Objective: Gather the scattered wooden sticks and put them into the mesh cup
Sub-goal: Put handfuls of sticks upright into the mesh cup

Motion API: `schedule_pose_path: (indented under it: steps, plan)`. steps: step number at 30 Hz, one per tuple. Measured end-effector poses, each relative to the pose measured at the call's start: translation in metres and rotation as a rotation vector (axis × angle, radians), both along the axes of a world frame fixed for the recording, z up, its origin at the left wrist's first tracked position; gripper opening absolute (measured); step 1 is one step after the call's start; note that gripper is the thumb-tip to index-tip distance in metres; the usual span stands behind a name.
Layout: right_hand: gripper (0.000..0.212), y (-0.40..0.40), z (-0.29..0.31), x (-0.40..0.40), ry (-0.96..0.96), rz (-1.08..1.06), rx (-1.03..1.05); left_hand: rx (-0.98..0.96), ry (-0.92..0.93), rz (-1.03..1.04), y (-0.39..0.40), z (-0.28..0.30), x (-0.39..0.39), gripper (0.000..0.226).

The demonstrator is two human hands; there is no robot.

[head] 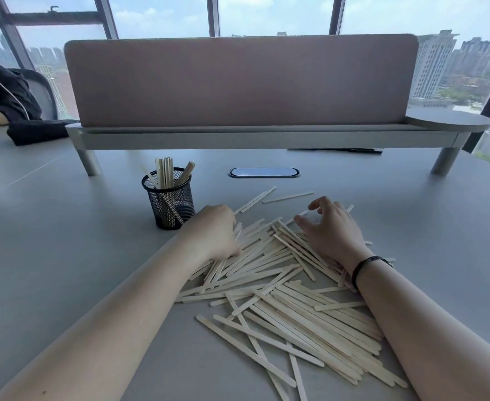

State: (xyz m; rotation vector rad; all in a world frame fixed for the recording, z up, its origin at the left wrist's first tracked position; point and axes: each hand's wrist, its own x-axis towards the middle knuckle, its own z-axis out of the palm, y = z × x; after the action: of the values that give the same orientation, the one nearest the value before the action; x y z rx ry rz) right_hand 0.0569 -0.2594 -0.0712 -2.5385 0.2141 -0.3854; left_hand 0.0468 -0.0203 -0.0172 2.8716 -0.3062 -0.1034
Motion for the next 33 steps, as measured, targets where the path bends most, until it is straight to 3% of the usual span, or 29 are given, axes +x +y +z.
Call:
schedule_pose_path:
  steps: [10, 19, 23, 28, 33]
  plan:
    - [0.049, 0.003, 0.0, -0.001, 0.022, 0.023, -0.039, -0.043, 0.153, -0.025, 0.0, 0.0, 0.0, 0.016]
    - [0.048, 0.005, 0.001, -0.002, 0.043, 0.031, -0.061, 0.04, 0.162, 0.001, -0.003, -0.003, -0.001, 0.037]
    - [0.049, 0.006, 0.002, -0.002, 0.049, 0.035, -0.07, 0.129, 0.179, -0.044, -0.01, 0.002, -0.01, 0.008]
    - [0.051, 0.008, 0.004, -0.005, 0.066, 0.052, -0.083, 0.29, -0.034, -0.036, -0.023, -0.01, -0.025, 0.034]
    - [0.049, 0.011, 0.005, -0.006, 0.067, 0.061, -0.094, 0.394, -0.13, -0.094, -0.027, -0.02, -0.023, 0.045]
